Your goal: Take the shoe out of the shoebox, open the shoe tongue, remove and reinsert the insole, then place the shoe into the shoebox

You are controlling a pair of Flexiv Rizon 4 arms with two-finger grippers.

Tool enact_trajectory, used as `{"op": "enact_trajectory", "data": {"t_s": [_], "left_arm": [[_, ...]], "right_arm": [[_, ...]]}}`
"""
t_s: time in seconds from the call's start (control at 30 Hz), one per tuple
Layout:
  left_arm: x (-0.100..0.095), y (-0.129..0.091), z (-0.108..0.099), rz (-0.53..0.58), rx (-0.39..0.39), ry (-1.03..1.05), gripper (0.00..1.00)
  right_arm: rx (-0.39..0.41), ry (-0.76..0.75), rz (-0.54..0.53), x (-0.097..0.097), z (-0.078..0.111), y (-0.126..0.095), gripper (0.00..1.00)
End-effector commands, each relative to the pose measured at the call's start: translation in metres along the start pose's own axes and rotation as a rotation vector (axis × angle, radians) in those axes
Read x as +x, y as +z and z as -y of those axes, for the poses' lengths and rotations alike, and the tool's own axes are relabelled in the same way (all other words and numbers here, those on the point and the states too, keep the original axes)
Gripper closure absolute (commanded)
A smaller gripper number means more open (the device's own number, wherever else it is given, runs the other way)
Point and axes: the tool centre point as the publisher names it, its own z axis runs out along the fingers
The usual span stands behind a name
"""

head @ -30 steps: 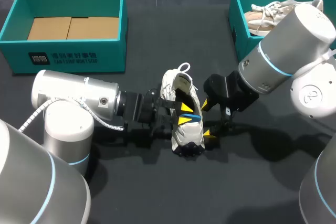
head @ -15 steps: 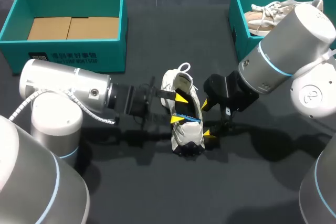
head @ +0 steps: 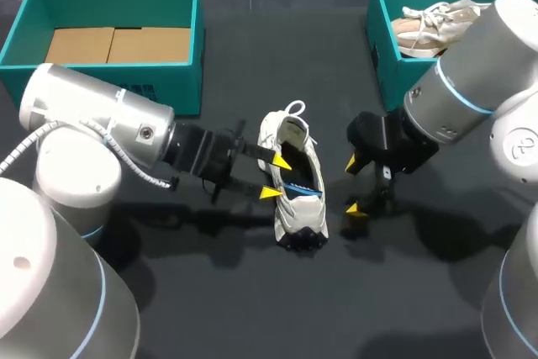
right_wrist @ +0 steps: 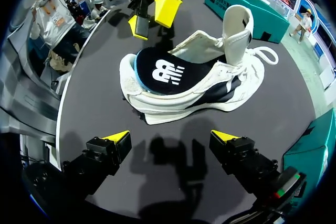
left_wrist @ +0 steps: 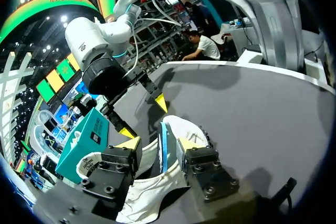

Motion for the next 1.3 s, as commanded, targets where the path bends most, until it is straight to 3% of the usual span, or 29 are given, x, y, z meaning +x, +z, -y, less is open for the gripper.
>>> {"op": "enact_trajectory", "data": {"t_s": [0.03, 0.13, 0.63, 0.67, 0.77, 0.8, 0.87, 1.3], "left_arm": [[0.002, -0.028, 0.013, -0.057, -0.028, 0.001, 0.58], [0.002, -0.041, 0.016, -0.095, -0.038, 0.006, 0.58], [-0.02, -0.107, 0.008, -0.323, -0.069, 0.078, 0.64], [-0.022, -0.111, 0.006, -0.343, -0.072, 0.088, 0.66], [-0.027, -0.12, 0.003, -0.417, -0.077, 0.113, 0.98], [-0.029, -0.122, 0.002, -0.452, -0.081, 0.125, 1.0], [-0.03, -0.126, 0.0, -0.527, -0.114, 0.149, 1.0], [-0.032, -0.128, -0.002, -0.531, -0.13, 0.175, 1.0]], "right_arm": [[-0.023, 0.004, 0.018, 0.013, 0.018, -0.03, 0.0], [-0.01, -0.003, 0.004, 0.015, 0.026, -0.037, 0.0], [-0.01, -0.003, 0.004, 0.015, 0.026, -0.037, 0.0], [-0.01, -0.003, 0.004, 0.015, 0.026, -0.037, 0.0], [-0.01, -0.003, 0.004, 0.015, 0.026, -0.037, 0.0], [-0.01, -0.003, 0.004, 0.015, 0.026, -0.037, 0.0], [-0.01, -0.003, 0.004, 0.015, 0.026, -0.037, 0.0], [-0.01, -0.003, 0.004, 0.015, 0.026, -0.037, 0.0]]}}
